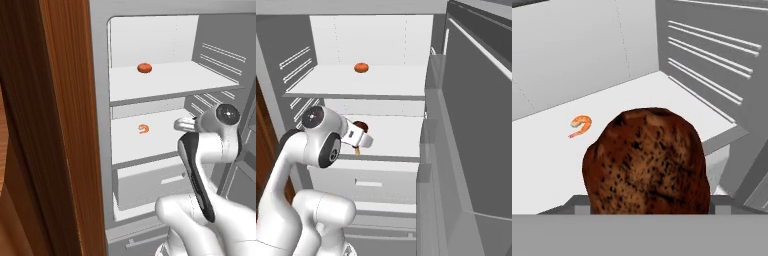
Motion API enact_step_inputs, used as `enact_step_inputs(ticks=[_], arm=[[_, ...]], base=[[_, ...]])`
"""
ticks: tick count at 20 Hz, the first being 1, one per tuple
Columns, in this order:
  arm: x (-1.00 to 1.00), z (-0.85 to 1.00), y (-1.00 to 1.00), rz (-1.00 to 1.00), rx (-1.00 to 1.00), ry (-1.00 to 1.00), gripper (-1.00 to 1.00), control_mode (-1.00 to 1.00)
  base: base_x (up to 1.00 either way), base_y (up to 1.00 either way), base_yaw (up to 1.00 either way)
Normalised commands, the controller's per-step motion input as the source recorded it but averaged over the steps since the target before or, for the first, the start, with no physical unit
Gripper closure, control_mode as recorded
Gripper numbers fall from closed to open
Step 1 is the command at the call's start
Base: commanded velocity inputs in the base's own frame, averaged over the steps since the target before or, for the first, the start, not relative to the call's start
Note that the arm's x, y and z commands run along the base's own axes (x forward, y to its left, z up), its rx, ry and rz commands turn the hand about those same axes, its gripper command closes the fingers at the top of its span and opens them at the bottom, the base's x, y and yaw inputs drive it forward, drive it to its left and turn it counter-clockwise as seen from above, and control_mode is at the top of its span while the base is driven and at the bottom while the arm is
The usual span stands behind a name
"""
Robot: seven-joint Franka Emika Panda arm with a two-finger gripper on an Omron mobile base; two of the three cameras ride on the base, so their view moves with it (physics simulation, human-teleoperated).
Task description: Transport the steak and onion to the fridge. Place the steak on the rack containing meat and place the onion on the rack containing the vegetable, ensuring meats and vegetables are on different racks.
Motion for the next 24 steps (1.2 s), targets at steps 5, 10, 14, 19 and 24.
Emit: enact_step_inputs(ticks=[5,10,14,19,24], arm=[[0.59,-0.15,-0.07,0.01,0.00,0.00,1.00,-1.00],[0.41,-0.20,-0.04,0.03,0.00,0.00,1.00,-1.00],[0.44,-0.26,-0.05,0.04,0.00,0.00,1.00,-1.00],[0.59,-0.28,-0.06,0.07,0.00,0.00,1.00,-1.00],[0.39,-0.30,-0.01,0.08,0.00,-0.06,1.00,-1.00]], base=[[0.00,0.00,0.00],[0.00,0.00,0.00],[0.00,0.00,0.00],[0.00,0.00,0.00],[0.00,0.00,0.00]])
